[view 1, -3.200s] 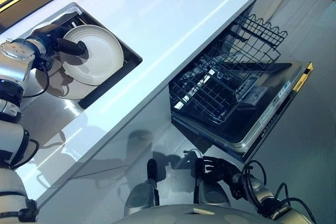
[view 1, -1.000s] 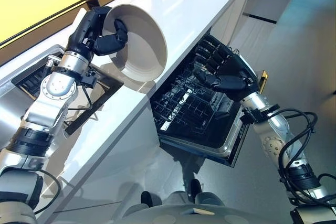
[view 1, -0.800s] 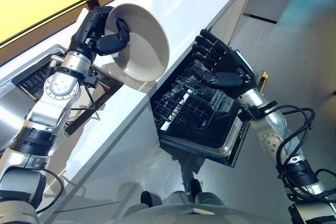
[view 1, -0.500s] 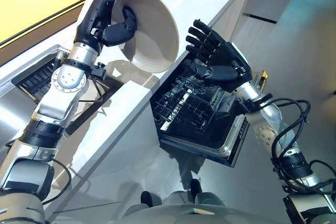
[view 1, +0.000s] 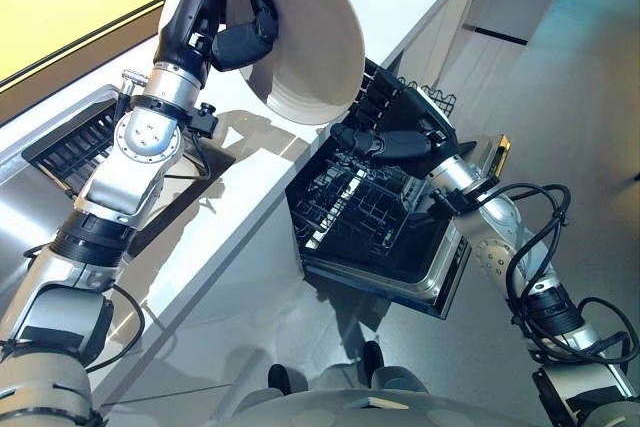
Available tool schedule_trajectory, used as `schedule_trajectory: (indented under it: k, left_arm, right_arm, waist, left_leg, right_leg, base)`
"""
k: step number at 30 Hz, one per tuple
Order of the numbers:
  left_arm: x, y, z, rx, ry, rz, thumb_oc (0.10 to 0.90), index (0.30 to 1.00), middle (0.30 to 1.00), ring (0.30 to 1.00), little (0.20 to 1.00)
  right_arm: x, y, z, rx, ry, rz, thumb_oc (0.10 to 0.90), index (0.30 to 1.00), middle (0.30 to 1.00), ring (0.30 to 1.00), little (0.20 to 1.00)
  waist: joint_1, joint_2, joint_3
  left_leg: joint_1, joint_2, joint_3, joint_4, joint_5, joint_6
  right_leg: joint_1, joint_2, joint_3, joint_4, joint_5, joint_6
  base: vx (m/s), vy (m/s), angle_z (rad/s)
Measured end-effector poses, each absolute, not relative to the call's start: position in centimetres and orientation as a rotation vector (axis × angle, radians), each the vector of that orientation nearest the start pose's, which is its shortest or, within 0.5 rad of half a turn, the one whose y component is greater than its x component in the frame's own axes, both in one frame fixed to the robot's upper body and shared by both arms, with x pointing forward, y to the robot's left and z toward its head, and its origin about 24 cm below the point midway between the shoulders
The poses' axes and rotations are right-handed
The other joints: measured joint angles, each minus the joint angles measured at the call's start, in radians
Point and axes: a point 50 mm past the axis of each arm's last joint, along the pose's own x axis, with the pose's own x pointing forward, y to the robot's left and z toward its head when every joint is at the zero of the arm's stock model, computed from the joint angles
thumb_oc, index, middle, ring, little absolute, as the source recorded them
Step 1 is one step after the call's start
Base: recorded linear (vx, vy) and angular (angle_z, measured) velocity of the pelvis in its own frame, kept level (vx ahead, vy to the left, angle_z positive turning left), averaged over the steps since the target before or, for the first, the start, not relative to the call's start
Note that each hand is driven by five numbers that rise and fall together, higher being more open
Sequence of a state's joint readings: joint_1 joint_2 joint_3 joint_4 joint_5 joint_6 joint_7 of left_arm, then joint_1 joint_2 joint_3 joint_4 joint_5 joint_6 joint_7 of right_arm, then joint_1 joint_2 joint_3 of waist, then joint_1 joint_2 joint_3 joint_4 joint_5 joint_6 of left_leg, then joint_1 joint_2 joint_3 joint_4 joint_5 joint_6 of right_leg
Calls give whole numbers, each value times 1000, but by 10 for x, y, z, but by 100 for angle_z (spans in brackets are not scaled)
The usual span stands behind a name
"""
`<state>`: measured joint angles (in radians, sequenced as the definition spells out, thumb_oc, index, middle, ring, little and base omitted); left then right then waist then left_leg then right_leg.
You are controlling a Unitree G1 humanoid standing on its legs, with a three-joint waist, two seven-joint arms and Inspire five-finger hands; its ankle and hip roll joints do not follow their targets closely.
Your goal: Pick up plates and place into dishwasher.
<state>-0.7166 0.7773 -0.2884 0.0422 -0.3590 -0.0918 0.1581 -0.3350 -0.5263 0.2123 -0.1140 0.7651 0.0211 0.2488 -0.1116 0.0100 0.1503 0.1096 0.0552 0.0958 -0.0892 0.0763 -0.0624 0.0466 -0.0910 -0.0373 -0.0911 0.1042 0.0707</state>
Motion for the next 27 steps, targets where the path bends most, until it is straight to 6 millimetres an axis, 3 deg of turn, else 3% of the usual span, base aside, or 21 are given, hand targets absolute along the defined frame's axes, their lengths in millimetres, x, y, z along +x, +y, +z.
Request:
schedule_trajectory:
  k: [5, 14, 27]
  left_arm:
    - [326, 174, 269, 426, -705, -147, 100, 300, 300, 300, 200]
    - [324, 151, 263, 414, -738, -192, 100, 300, 300, 300, 200]
    - [319, 146, 266, 471, -835, -204, 100, 300, 300, 300, 200]
  right_arm:
    - [291, -148, 156, 177, -282, 619, 800, 900, 900, 900, 900]
    - [296, -137, 174, 196, -348, 638, 800, 900, 900, 900, 900]
    - [295, -136, 178, 196, -364, 656, 800, 900, 900, 900, 900]
  waist:
    - [-1, 0, 0]
    - [-9, 0, 0]
    - [-11, -1, 0]
  left_leg:
    - [0, 0, 1, 0, 0, 0]
    - [2, -1, 10, 0, -1, 1]
    - [14, -2, 27, 0, -5, 2]
  right_leg:
    - [-1, 0, 2, 0, 0, 0]
    - [-3, 1, 12, 0, 2, 2]
    - [-1, 1, 28, 0, 3, 3]
  base:
    - [0, 0, 0]
    - [-1, -3, -1]
    - [-1, -2, -3]
